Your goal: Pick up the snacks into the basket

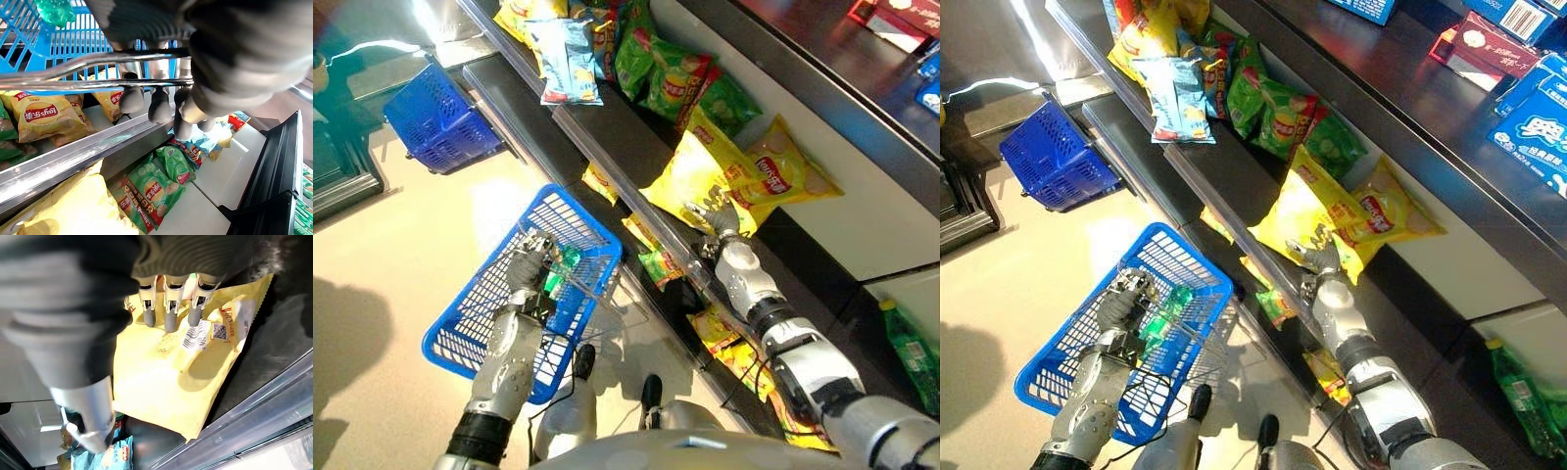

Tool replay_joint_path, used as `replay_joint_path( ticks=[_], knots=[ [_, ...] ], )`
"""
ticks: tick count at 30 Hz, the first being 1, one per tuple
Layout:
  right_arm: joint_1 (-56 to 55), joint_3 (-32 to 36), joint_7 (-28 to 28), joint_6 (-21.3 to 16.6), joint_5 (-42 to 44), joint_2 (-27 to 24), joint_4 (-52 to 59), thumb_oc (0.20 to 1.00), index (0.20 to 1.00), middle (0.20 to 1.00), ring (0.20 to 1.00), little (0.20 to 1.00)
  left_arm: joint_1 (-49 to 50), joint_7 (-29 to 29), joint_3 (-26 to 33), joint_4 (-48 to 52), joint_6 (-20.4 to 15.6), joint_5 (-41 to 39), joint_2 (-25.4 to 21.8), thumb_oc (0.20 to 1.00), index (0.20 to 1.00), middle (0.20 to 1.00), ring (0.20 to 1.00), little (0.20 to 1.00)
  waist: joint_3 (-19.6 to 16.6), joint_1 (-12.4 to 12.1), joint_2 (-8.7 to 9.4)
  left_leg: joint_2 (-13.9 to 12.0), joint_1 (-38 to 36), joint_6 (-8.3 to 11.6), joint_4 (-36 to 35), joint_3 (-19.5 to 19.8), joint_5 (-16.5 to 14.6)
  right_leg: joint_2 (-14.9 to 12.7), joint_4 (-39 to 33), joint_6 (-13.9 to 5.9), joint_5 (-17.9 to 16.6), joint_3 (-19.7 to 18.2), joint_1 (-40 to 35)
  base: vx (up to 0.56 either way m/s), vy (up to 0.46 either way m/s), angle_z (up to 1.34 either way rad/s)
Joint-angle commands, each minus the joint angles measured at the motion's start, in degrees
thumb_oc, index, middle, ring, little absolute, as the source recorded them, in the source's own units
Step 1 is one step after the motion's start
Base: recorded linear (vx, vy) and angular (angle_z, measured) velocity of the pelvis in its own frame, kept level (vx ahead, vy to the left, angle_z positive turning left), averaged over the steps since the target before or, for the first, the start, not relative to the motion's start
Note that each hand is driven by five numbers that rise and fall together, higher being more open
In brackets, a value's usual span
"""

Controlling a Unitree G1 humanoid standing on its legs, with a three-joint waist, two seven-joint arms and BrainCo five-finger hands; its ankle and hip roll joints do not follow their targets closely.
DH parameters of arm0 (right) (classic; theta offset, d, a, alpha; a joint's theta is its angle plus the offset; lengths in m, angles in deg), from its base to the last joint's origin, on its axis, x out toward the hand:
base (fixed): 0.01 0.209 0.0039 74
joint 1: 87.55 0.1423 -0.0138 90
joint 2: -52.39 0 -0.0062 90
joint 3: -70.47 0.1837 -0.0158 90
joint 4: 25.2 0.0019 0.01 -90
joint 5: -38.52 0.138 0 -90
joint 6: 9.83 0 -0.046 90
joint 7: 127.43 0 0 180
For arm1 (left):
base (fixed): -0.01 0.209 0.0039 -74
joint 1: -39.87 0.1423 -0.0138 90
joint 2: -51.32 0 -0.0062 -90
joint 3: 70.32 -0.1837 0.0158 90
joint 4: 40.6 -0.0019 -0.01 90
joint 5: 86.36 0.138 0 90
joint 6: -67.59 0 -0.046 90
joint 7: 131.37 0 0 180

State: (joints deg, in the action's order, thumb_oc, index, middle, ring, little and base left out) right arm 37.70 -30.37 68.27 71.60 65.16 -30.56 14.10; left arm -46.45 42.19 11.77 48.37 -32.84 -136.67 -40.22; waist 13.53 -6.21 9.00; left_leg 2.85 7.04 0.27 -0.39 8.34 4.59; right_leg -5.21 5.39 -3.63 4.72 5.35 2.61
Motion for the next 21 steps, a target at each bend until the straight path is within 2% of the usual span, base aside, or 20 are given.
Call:
replay_joint_path(
  ticks=[1,11,15,19,20,21],
  knots=[
    [1.9,1.4,2.2,-0.7,2.2,0.7,-2.3,1.000,1.000,1.000,1.000,1.000,-4.0,2.3,-0.3,15.2,-5.9,3.0,-1.6,0.200,0.200,0.200,0.200,0.200,-3.5,-1.1,-0.70,3.3,-4.6,-3.12,-1.7,-0.8,-7.4,-2.9,4.9,-6.00,-7.1,-0.4,5.8,0.00,0.000,0.00],
    [3.6,2.4,3.9,0.0,0.8,0.9,-7.0,1.000,1.000,1.000,1.000,1.000,-4.4,1.6,-0.7,15.5,-6.1,3.2,-1.8,0.200,0.200,0.200,0.200,0.200,-3.1,-1.2,-0.88,3.4,-4.5,-3.22,-1.4,-0.9,-7.6,-3.0,5.3,-6.10,-7.3,-0.4,6.0,0.00,0.000,0.00],
    [6.5,1.4,4.0,1.6,-3.9,-0.4,-10.8,1.000,1.000,1.000,1.000,1.000,-4.2,1.8,-1.5,15.8,-6.3,3.3,-2.3,0.200,0.200,0.200,0.200,0.200,-2.6,-1.6,-0.85,3.3,-4.1,-3.32,-1.3,-1.0,-7.6,-3.1,5.6,-6.21,-7.7,-0.5,6.8,0.00,0.000,0.00],
    [12.3,-2.8,4.3,4.5,-14.7,-2.9,-15.8,1.000,1.000,1.000,1.000,1.000,-5.4,2.1,-3.0,16.5,-6.7,3.5,-3.3,0.200,0.200,0.200,0.200,0.200,-0.6,-2.7,-0.96,3.4,-2.1,-3.28,-0.7,-0.6,-7.0,-2.9,5.3,-6.27,-8.1,-0.3,8.0,-0.04,-0.018,0.01],
    [12.3,-2.8,4.3,4.5,-14.7,-2.9,-15.8,1.000,1.000,1.000,1.000,1.000,-5.4,2.1,-3.0,16.5,-6.7,3.5,-3.3,0.200,0.200,0.200,0.200,0.200,-0.6,-2.7,-0.96,3.4,-2.1,-3.28,-0.7,-0.6,-7.0,-2.9,5.3,-6.27,-8.1,-0.3,8.0,-0.06,-0.039,0.09],
    [15.2,-4.1,4.7,5.5,-17.6,-4.0,-17.9,1.000,1.000,1.000,1.000,1.000,-6.3,2.2,-3.8,17.0,-6.9,3.4,-3.8,0.200,0.200,0.200,0.200,0.200,0.7,-3.4,-0.83,3.3,-0.6,-3.13,-0.2,-0.3,-6.6,-2.9,4.9,-6.19,-8.2,0.3,8.6,-0.05,-0.057,0.10]
  ],
)
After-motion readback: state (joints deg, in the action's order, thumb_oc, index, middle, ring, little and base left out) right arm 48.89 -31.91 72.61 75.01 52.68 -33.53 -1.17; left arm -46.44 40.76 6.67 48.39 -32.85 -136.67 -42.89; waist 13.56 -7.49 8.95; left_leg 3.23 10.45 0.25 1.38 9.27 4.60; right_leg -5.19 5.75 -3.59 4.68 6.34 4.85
